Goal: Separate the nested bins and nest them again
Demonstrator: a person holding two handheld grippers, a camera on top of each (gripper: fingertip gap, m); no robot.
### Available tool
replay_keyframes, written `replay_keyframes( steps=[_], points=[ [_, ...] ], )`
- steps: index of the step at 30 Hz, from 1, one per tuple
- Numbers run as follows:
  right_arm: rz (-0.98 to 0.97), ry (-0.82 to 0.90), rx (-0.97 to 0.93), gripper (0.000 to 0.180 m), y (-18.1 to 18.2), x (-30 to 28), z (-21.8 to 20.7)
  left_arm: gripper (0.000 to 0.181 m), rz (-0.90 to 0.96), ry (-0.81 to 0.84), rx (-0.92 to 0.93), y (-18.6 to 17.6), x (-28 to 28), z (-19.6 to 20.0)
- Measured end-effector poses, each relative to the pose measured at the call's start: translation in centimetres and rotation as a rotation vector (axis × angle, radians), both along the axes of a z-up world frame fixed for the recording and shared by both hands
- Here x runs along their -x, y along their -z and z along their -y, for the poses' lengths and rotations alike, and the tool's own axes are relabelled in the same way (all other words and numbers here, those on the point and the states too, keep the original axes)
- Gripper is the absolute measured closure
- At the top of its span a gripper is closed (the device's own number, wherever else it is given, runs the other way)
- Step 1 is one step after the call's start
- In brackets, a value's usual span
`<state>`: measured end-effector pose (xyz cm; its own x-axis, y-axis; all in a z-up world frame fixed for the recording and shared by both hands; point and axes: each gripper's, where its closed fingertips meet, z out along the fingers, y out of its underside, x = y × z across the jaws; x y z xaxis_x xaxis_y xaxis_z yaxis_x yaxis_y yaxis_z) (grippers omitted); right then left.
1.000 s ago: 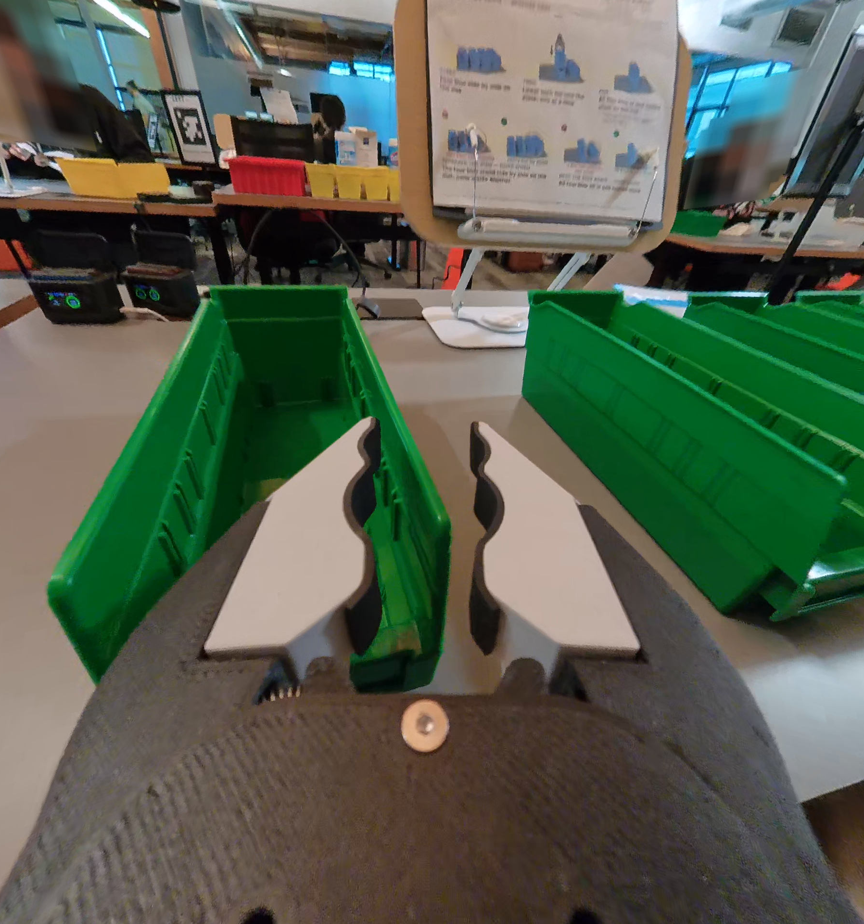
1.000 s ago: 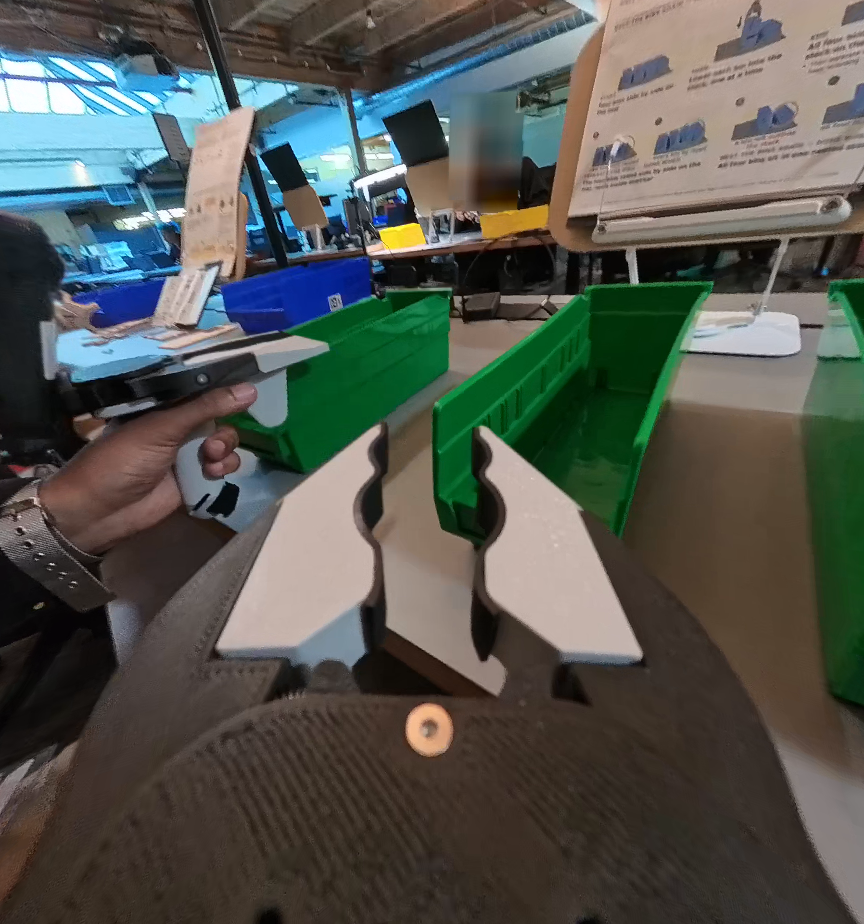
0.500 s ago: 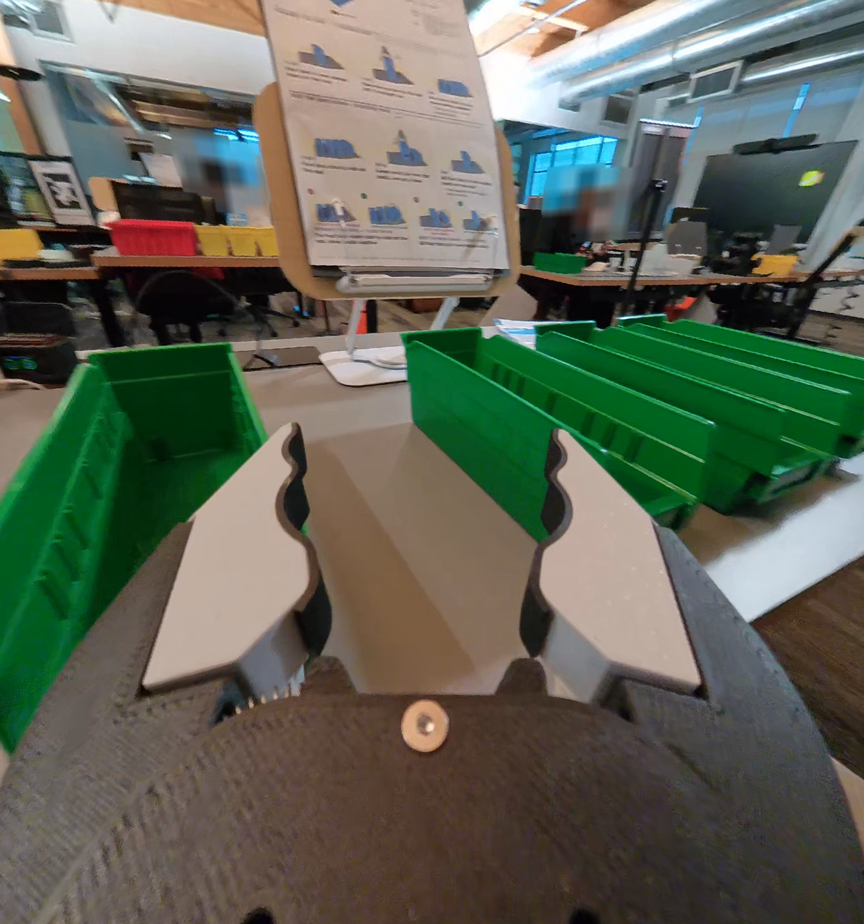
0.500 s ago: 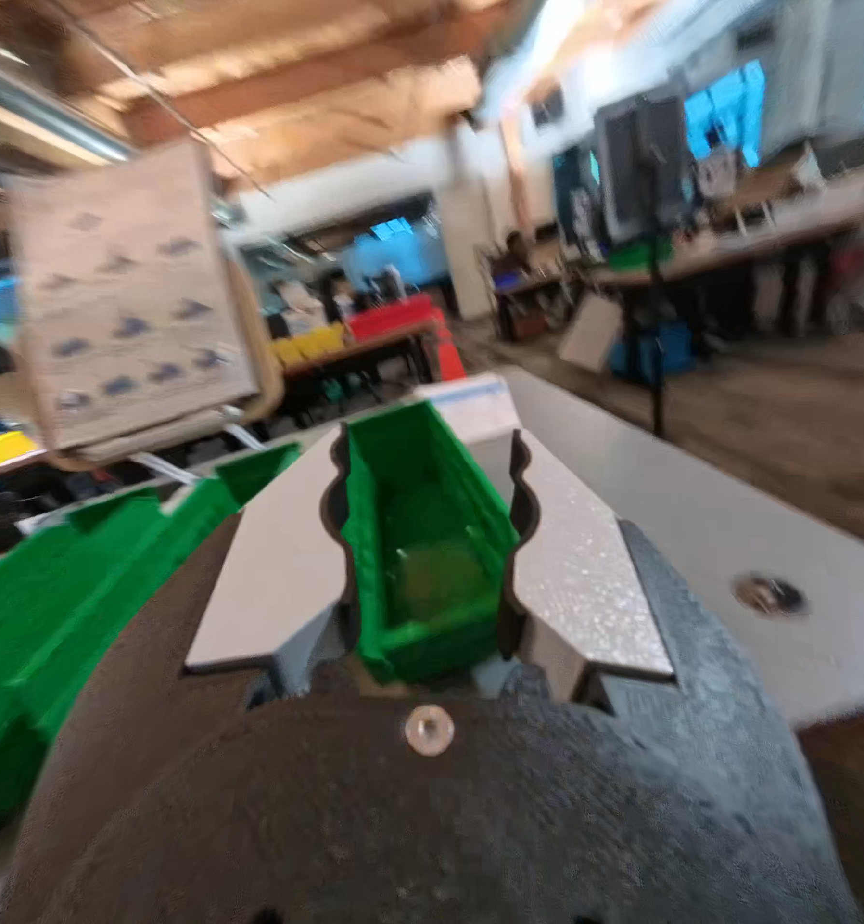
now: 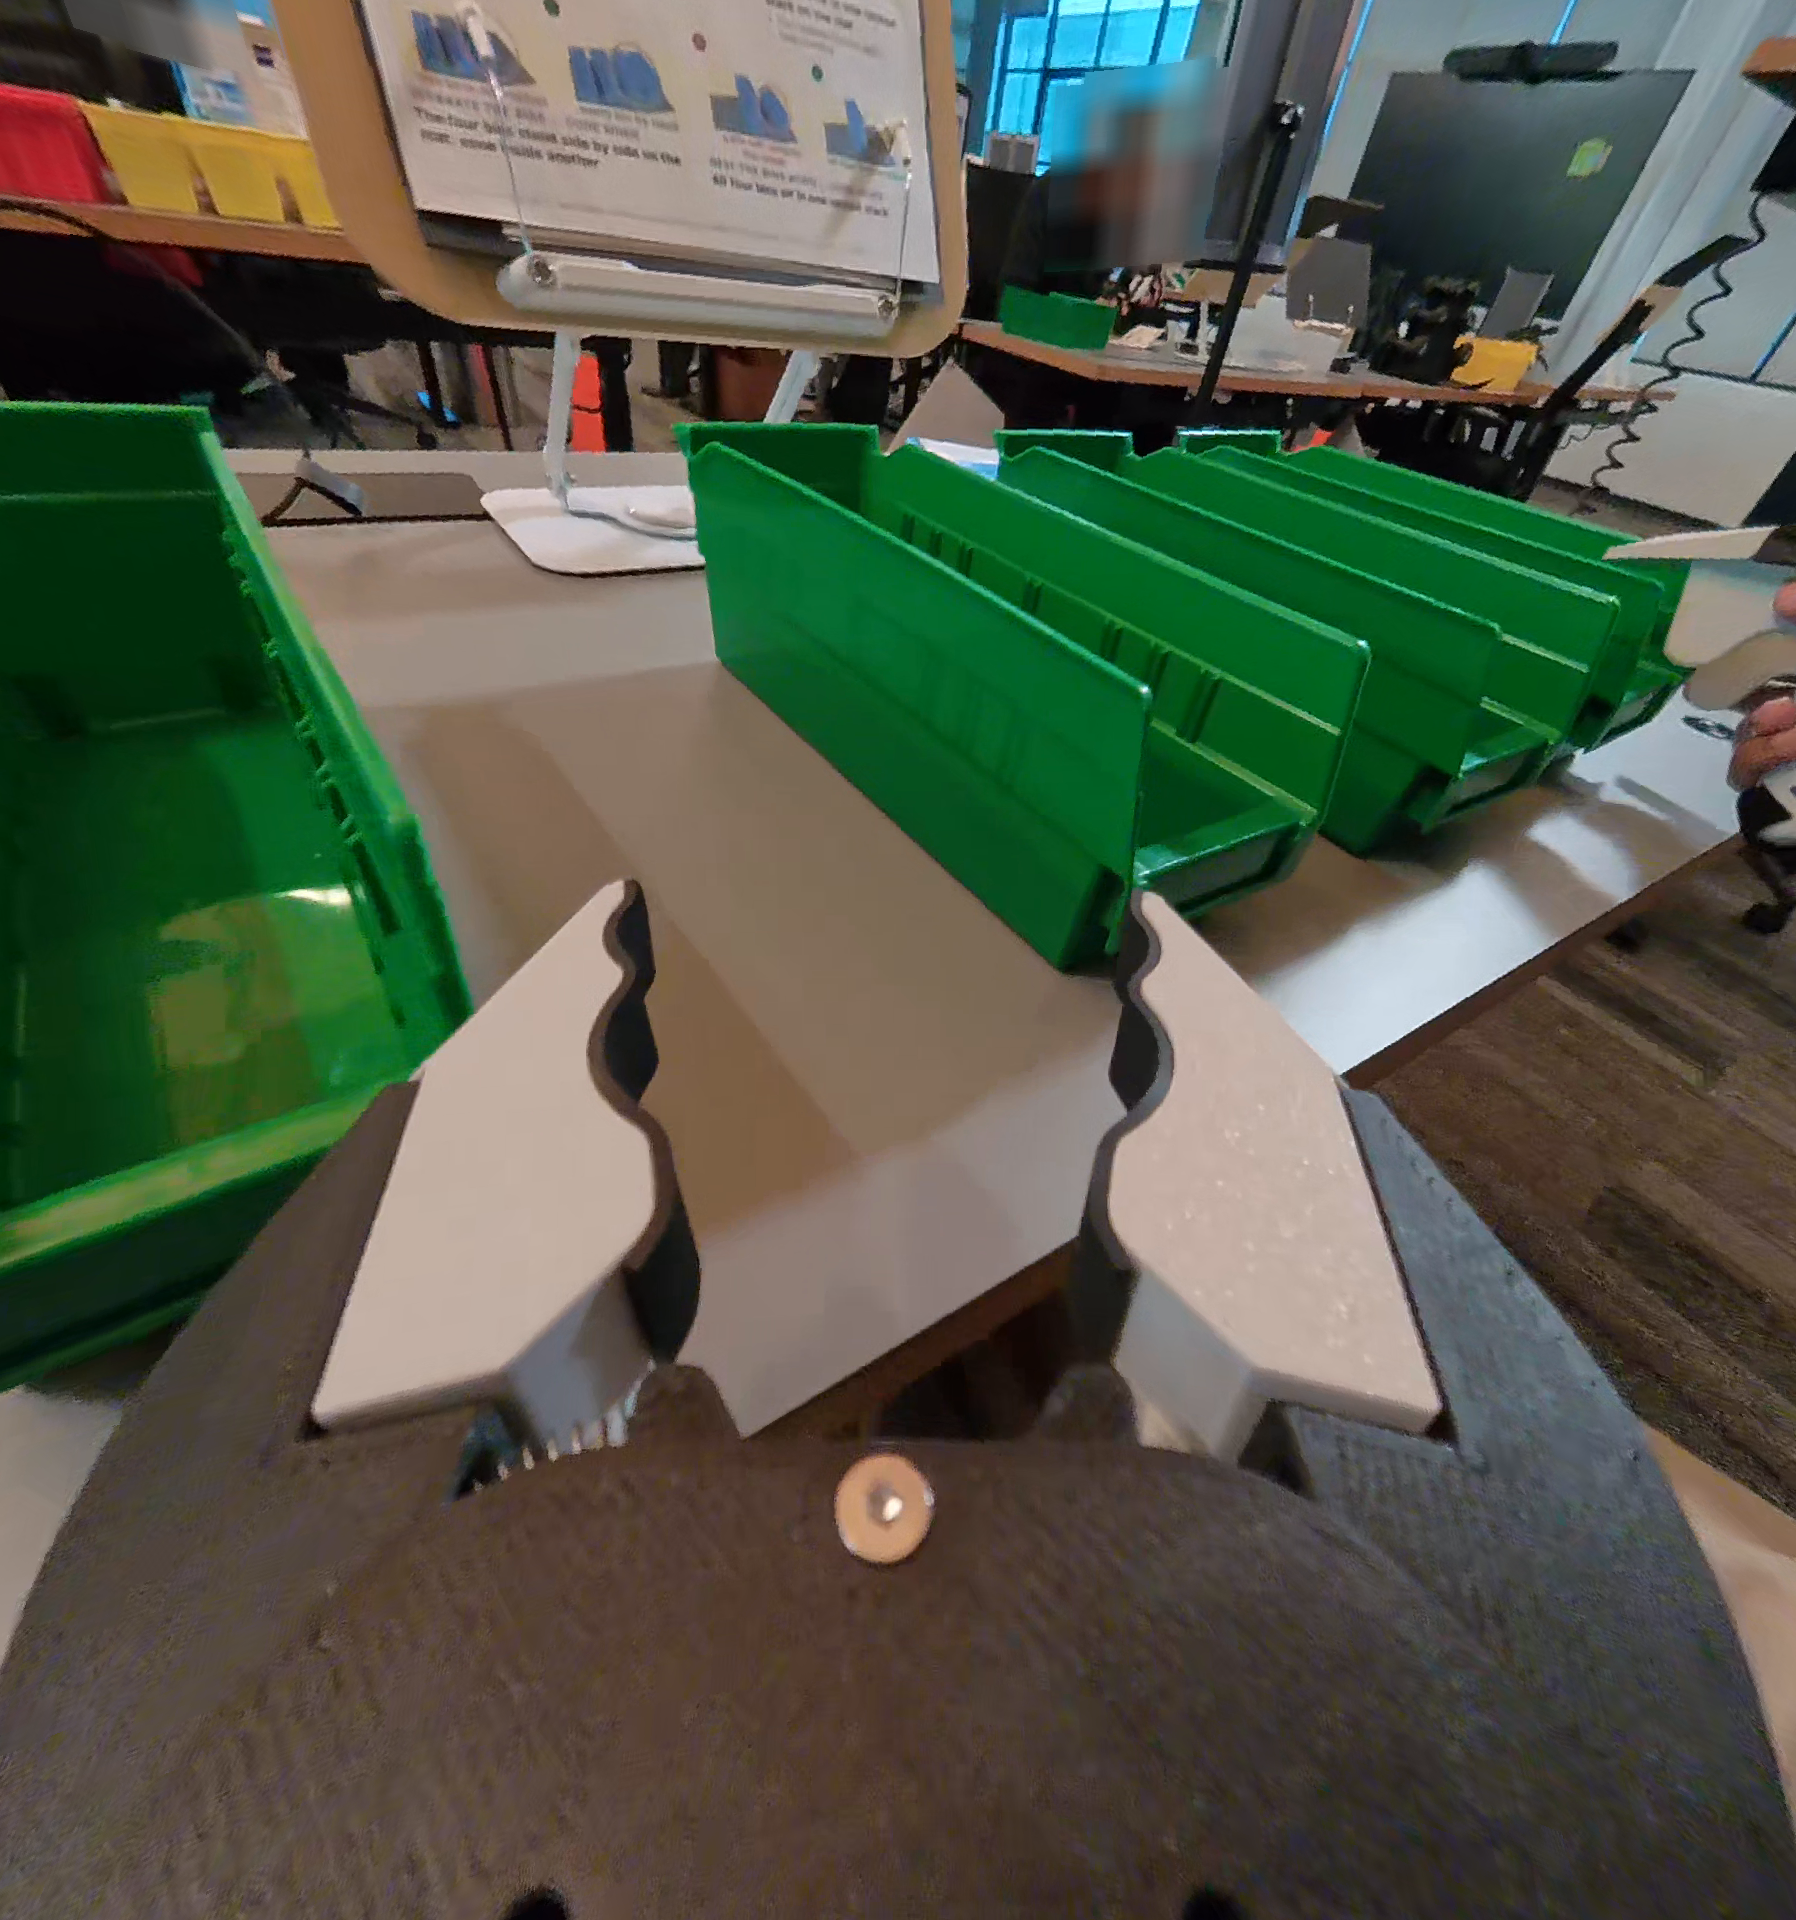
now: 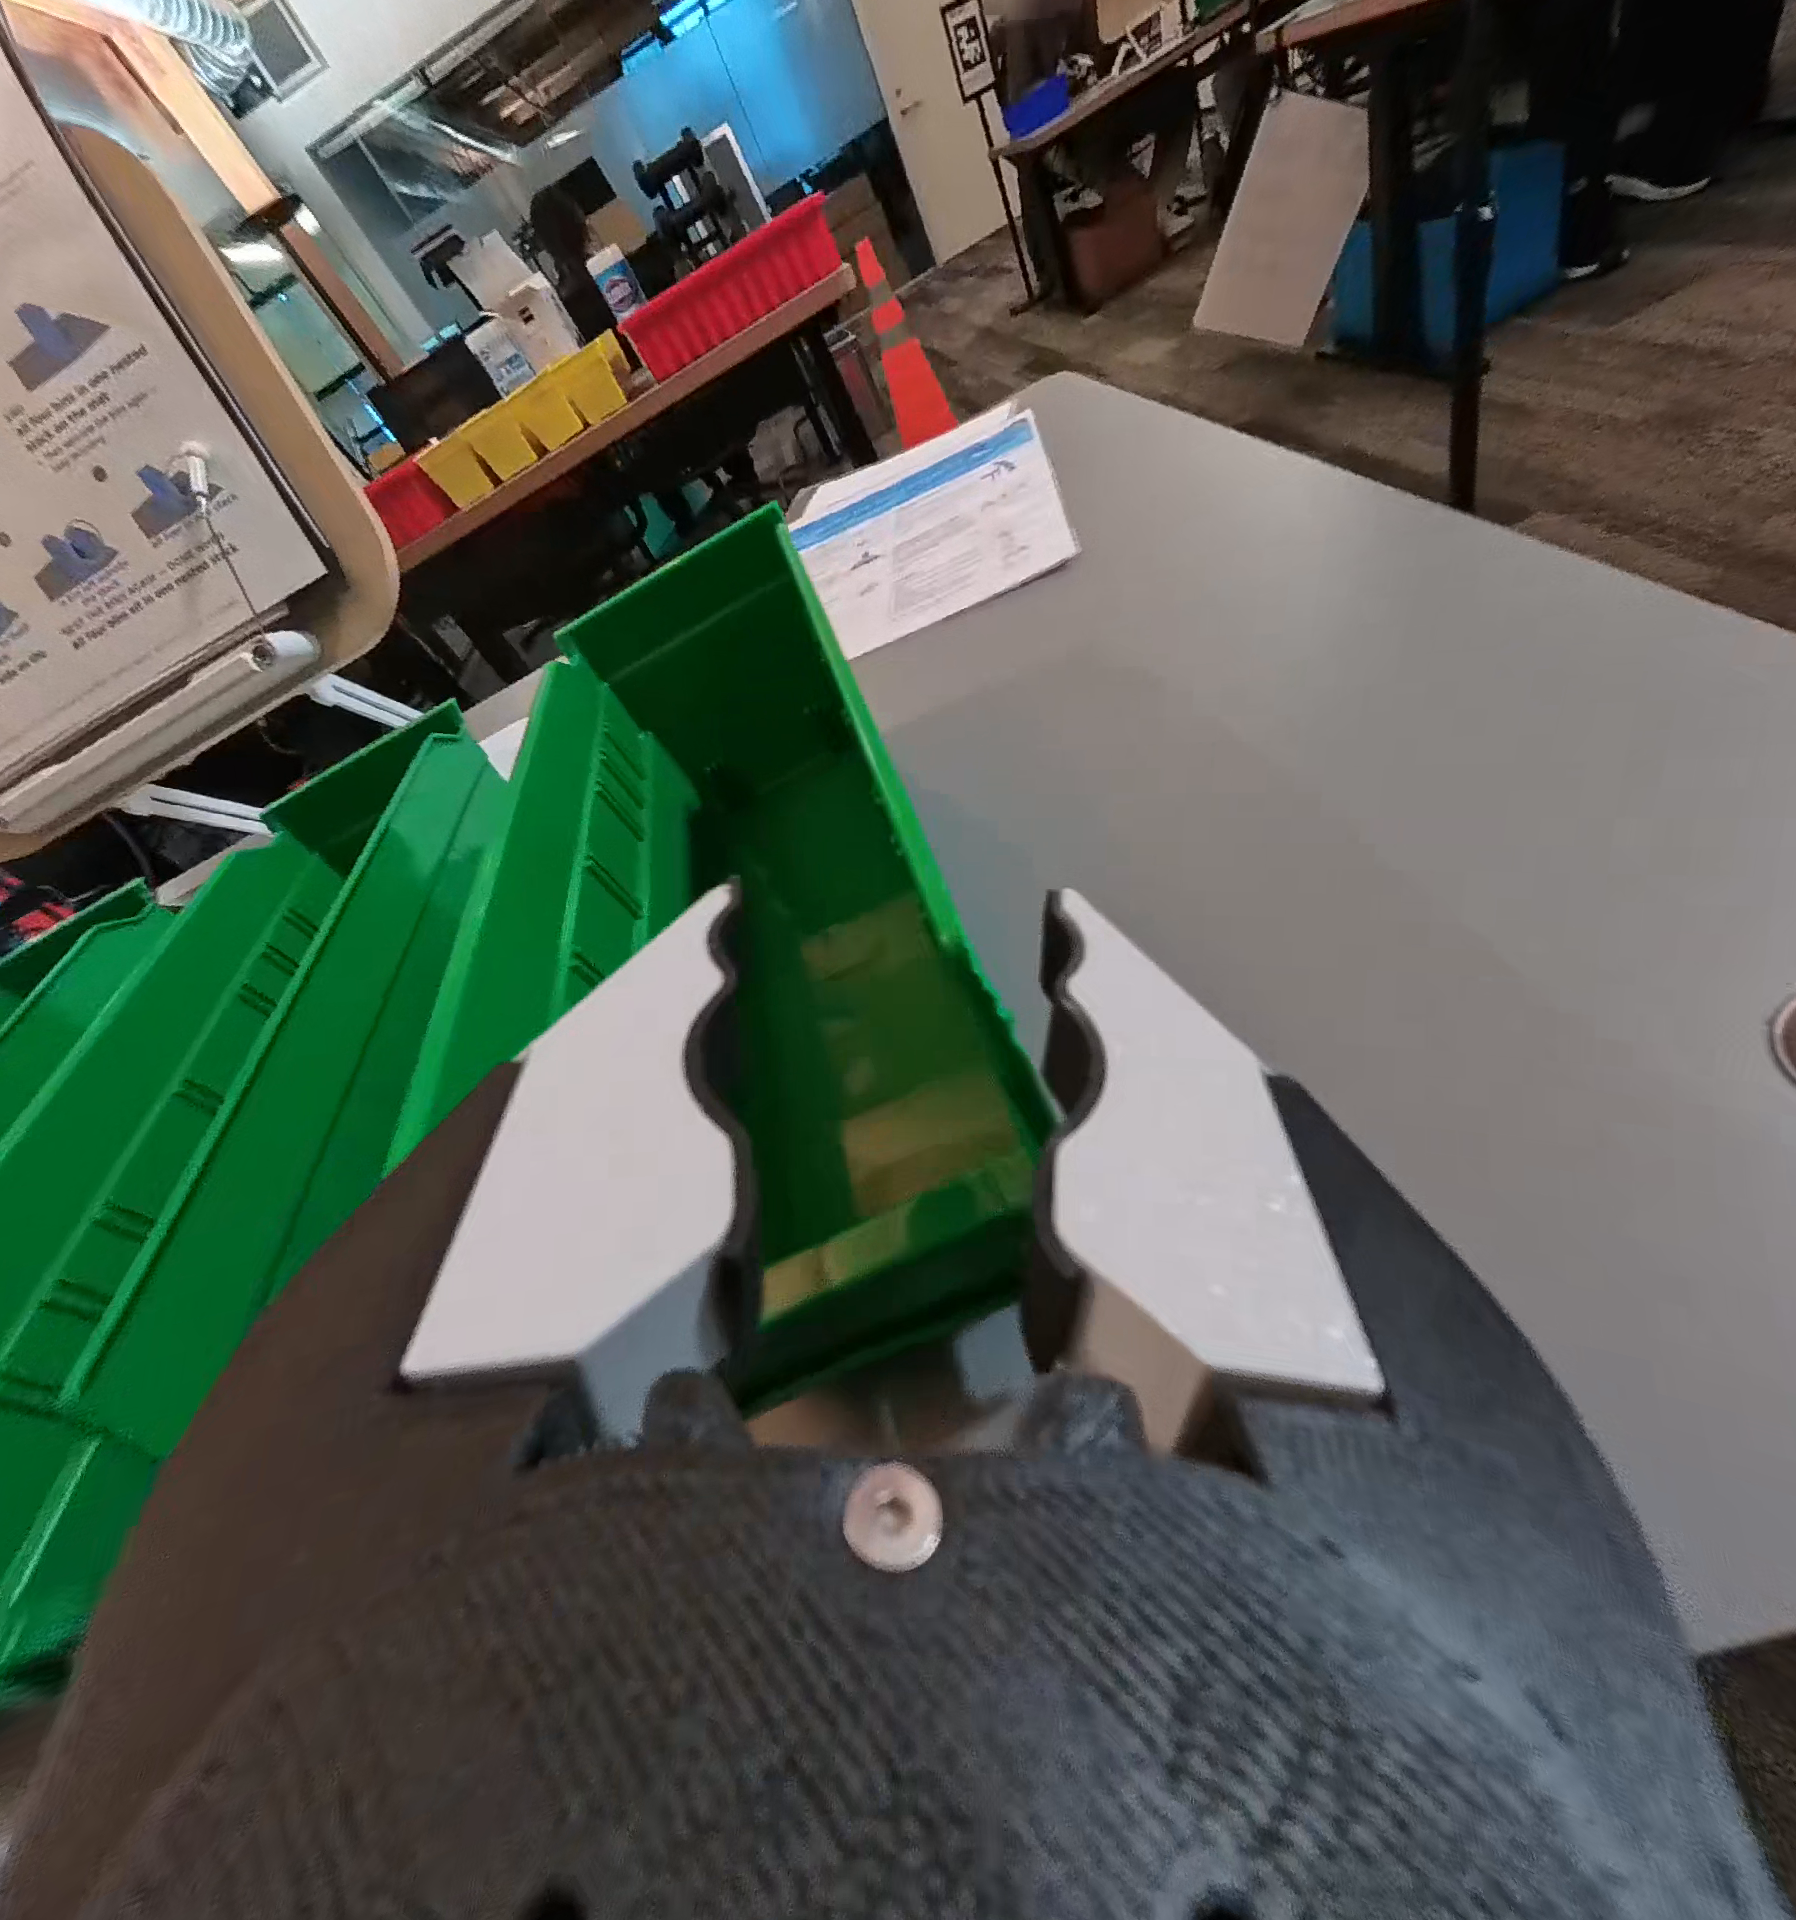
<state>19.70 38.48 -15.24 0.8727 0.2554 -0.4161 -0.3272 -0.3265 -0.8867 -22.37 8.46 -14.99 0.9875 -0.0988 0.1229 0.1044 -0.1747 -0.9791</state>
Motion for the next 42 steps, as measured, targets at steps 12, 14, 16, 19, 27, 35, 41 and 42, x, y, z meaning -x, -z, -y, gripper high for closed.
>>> replay_keyframes(
  steps=[12,14,16,19,27,35,41,42],
  points=[
    [0.132,0.001,0.025,0.177,1.1,0.7,-1.5,0.097,0.008,-0.096,0.005,0.3,2.5,1.2],
    [0.157,0.096,0.015,0.178,0.7,-0.4,-1.5,0.097,-0.005,-0.101,-0.003,0.2,2.4,1.0],
    [0.182,0.115,-0.018,0.178,0.0,-1.3,-1.1,0.097,-0.013,-0.093,-0.007,0.1,2.1,0.8],
    [0.087,0.142,-0.080,0.178,-2.4,-2.4,0.3,0.097,-0.020,-0.066,-0.013,0.0,1.1,0.3],
    [0.094,0.010,-0.392,0.178,-14.3,4.7,8.9,0.105,-0.007,0.134,-0.050,-1.2,-6.4,-1.7],
    [0.109,-0.172,-0.481,0.178,-16.3,19.5,19.2,0.110,0.039,0.260,-0.181,-8.2,-15.4,-2.3],
    [0.210,-0.255,-0.551,0.174,-13.0,26.7,24.6,0.147,0.119,0.068,-0.159,-7.6,-10.9,-2.2],
    [0.214,-0.286,-0.581,0.169,-13.0,27.7,25.5,0.154,0.120,0.032,-0.175,-7.4,-9.7,-1.9]
  ],
)
